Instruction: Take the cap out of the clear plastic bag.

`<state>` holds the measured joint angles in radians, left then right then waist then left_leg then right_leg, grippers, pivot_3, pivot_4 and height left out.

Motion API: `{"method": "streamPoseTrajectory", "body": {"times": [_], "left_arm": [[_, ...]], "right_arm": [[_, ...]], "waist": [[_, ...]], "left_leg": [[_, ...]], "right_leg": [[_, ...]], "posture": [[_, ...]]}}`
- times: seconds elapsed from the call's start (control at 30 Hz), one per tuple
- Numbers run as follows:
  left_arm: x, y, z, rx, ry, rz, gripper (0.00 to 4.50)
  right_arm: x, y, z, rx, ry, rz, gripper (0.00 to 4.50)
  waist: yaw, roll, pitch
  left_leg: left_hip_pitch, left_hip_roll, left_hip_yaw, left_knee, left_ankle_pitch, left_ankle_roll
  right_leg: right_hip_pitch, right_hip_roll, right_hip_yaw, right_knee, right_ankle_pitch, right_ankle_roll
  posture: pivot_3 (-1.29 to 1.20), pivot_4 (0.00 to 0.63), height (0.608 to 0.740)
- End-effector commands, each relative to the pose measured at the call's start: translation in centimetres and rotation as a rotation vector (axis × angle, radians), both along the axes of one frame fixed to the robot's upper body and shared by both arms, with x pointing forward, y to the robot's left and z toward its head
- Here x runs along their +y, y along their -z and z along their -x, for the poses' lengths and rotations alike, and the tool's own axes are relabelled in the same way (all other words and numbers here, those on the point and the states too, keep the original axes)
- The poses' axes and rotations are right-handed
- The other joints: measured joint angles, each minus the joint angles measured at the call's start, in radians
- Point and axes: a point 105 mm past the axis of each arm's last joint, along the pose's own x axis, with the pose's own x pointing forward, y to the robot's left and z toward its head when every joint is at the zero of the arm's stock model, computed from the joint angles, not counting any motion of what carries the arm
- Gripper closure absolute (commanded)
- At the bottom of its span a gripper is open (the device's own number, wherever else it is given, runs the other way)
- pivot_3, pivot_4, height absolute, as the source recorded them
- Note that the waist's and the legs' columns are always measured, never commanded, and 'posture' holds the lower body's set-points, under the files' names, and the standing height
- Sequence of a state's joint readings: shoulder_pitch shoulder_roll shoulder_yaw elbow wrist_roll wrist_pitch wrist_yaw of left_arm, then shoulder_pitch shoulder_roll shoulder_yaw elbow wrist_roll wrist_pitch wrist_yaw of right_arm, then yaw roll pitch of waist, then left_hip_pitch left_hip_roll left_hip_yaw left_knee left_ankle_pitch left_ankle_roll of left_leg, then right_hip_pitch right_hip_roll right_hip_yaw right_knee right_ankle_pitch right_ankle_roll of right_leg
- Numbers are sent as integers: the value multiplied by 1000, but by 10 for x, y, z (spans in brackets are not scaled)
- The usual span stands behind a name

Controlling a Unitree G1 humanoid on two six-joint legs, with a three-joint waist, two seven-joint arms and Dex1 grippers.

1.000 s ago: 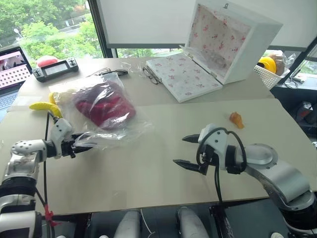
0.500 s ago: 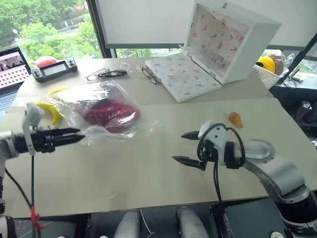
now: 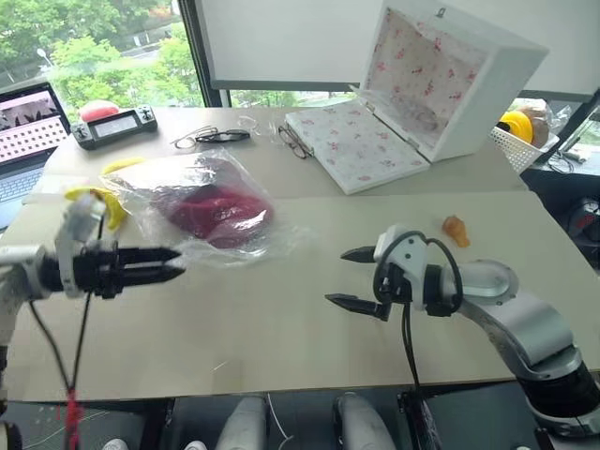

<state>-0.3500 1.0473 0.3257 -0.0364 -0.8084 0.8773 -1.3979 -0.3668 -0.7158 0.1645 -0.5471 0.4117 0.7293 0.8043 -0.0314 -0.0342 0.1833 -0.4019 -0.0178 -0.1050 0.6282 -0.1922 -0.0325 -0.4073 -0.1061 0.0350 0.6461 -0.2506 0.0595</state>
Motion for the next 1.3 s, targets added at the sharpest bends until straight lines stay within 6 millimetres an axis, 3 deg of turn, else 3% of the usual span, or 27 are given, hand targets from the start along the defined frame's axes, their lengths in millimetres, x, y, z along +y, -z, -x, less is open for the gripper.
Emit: {"method": "streamPoseTrajectory", "body": {"times": [0.03, 0.13, 0.27, 0.43, 0.53, 0.63, 0.93, 1.3], "left_arm": [[-13, 4, 5, -23, 27, -85, 1867], [-13, 9, -1, -39, -3, -119, 1867], [-10, 29, -11, -83, -49, -267, 1867], [-6, 45, -26, -127, -112, -333, 1867], [2, 65, -29, -134, -122, -444, 1867], [6, 74, -37, -131, -172, -450, 1867], [10, 83, -45, -151, -185, -500, 1867], [20, 89, -71, -213, -317, -573, 1867]], "right_arm": [[3, -10, 1, -48, -19, -14, 0], [3, -10, 0, -50, -15, -14, 0], [2, -10, 0, -52, -9, -16, 0], [1, -10, 0, -53, -1, -18, 0], [1, -10, 0, -54, 2, -19, 0], [1, -10, 0, -56, 6, -20, 0], [0, -11, 0, -60, 19, -24, 0], [-1, -13, -1, -68, 34, -34, 0]], "waist": [[-13, 0, 0], [-19, 1, 0], [-12, 0, 0], [-10, 0, 0], [-11, 0, 0], [-11, 0, 0], [-10, 0, 0], [-10, 0, 0]], "left_leg": [[1, 0, 1, -1, 0, 0], [3, 0, 1, -2, 0, 0], [2, 0, 1, -1, 0, 0], [2, 0, 1, -1, 0, 0], [2, 0, 1, -1, 0, 0], [2, 0, 1, -1, 0, 0], [2, 0, 1, -1, 0, 0], [2, 0, 1, 0, 0, 0]], "right_leg": [[0, 0, 1, 0, 0, 0], [0, 0, 2, 1, 2, -3], [1, 1, 2, 1, 1, -3], [1, 1, 1, 0, 1, -3], [1, 1, 1, 0, 2, -3], [1, 1, 1, 0, 1, -3], [1, 1, 1, 0, 1, -3], [1, 1, 1, 0, 2, -3]], "posture": [[0, 150, 740], [0, 150, 740], [0, 150, 740], [0, 150, 740], [0, 150, 740], [0, 150, 740], [0, 150, 740], [0, 150, 740]]}}
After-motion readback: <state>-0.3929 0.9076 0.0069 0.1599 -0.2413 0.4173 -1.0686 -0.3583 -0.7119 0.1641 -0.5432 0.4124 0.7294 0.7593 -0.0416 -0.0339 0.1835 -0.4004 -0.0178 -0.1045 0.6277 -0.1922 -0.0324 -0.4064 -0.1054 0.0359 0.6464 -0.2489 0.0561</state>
